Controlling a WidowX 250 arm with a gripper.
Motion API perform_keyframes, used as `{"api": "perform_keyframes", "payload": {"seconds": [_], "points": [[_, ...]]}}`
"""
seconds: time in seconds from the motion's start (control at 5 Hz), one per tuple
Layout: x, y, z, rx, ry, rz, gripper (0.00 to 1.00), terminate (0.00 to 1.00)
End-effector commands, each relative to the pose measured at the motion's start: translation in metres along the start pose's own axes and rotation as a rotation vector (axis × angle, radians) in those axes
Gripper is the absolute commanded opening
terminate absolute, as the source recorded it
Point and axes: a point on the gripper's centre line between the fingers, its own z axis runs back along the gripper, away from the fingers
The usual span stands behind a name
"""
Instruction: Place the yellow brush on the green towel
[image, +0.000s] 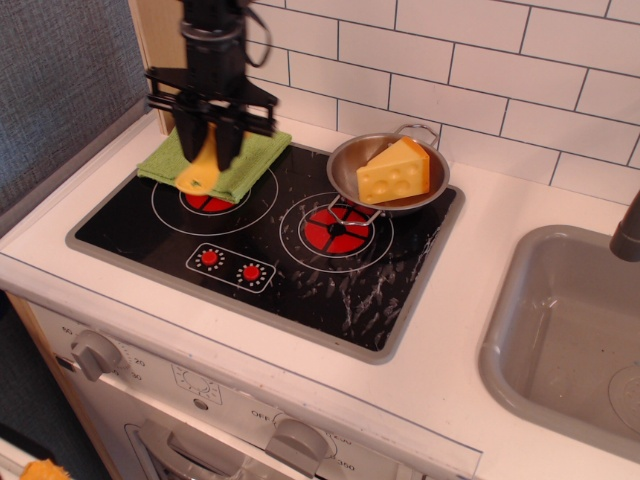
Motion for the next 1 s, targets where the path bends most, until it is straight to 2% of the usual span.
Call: {"api": "perform_keyframes", "payload": {"seconds": [0.0,0.2,0.4,0.6,0.8], "points": [[0.032,0.016,-0.006,0.018,-0.036,-0.004,0.00,0.00],[0.039,0.005,-0.003,0.024,-0.055,-0.037,0.00,0.00],[0.048,0.009,0.002,0.017,-0.078,-0.022,0.00,0.00],[0.049,0.014,-0.001,0.028,-0.057,-0.008,1.00,0.00],[0.047,0.014,-0.003,0.022,-0.051,-0.017,1.00,0.00]]}}
